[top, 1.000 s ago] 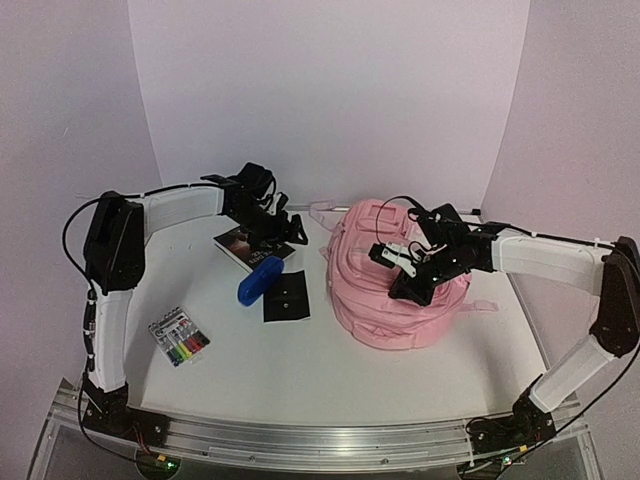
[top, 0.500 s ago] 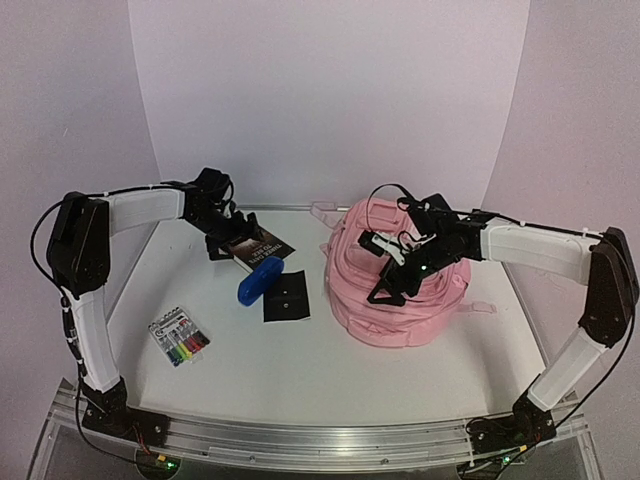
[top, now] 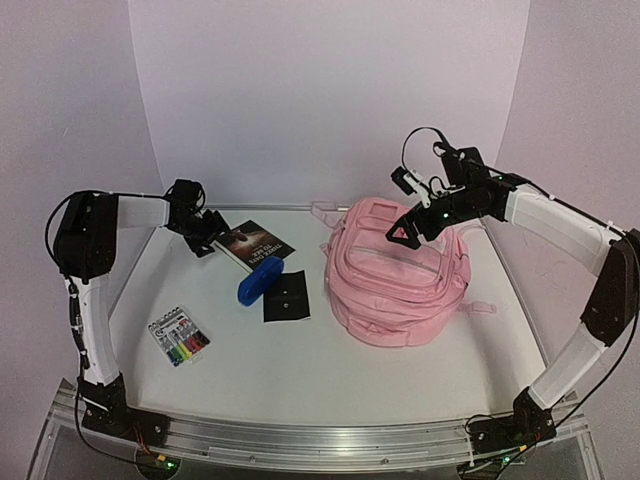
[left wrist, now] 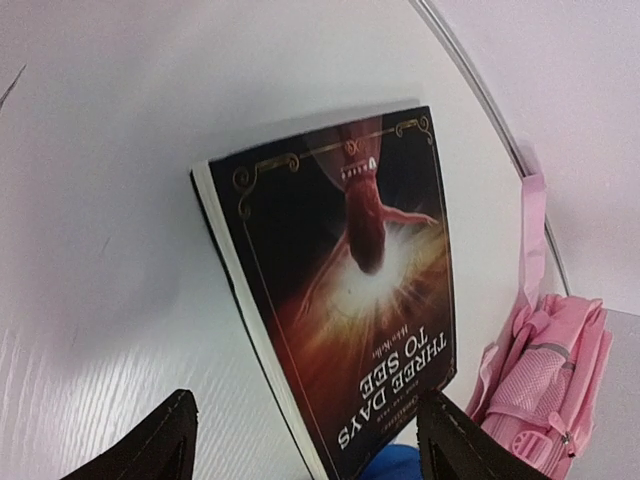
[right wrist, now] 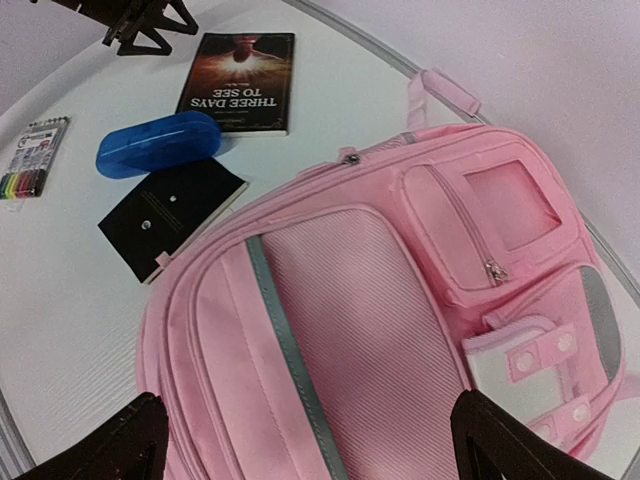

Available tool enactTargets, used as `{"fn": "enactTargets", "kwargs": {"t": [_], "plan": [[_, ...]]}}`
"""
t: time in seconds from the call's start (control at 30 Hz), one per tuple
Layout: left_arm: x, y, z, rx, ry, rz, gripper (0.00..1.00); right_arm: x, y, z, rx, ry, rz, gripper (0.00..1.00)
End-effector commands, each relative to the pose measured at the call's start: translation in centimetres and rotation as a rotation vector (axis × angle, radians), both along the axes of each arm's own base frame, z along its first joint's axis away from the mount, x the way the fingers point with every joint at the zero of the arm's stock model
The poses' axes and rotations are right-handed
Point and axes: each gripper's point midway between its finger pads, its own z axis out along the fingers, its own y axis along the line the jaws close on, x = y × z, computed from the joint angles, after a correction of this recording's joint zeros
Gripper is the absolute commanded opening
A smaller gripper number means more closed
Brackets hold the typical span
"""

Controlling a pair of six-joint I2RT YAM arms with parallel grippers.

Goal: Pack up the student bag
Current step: Pick up the book from the center of the board.

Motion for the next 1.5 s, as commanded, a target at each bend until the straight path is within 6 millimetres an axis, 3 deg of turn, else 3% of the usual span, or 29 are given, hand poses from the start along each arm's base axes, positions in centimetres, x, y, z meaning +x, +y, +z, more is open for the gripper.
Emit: {"fn": "enactTargets", "kwargs": {"t": [0.0,0.17,0.33,0.43,0.6,0.67,0.83,1.03,1.17,1.27,1.47], "plan": [[3.3,-0.4,0.0,0.000,-0.049,-0.039,0.71,1.0,-1.5,0.6,-0.051,-0.005,-0.058,0.98],[4.7,-0.8,-2.0,-0.048,-0.022,-0.030,0.61,1.9,-2.3,1.4,-0.079,-0.037,-0.089,0.98],[4.4,-0.9,-4.5,-0.105,0.035,0.025,0.51,2.6,-2.5,1.6,-0.091,-0.047,-0.111,0.98],[4.2,-0.5,-5.8,-0.090,0.078,0.048,0.38,2.8,-2.6,1.6,-0.094,-0.047,-0.121,0.98],[4.1,0.2,-6.3,-0.015,0.130,0.034,0.06,2.9,-2.7,1.5,-0.099,-0.046,-0.130,0.98],[4.1,0.5,-6.1,0.018,0.138,0.031,0.00,2.9,-2.8,1.6,-0.099,-0.048,-0.132,0.98],[4.1,1.8,-3.2,0.077,0.083,0.057,0.00,3.0,-2.5,1.7,-0.085,-0.043,-0.131,0.98],[5.3,2.2,4.7,0.092,-0.116,0.034,0.00,3.5,-1.8,2.0,-0.053,-0.029,-0.128,0.98],[5.4,2.6,8.9,0.119,-0.197,0.033,0.00,3.8,-1.3,2.4,-0.032,-0.028,-0.118,0.98],[4.3,3.3,10.4,0.144,-0.189,0.038,0.00,3.9,-1.1,2.5,-0.027,-0.028,-0.116,0.98],[0.1,3.5,10.7,0.143,-0.132,-0.006,0.00,3.8,-0.9,2.8,-0.012,-0.027,-0.108,0.98]]}}
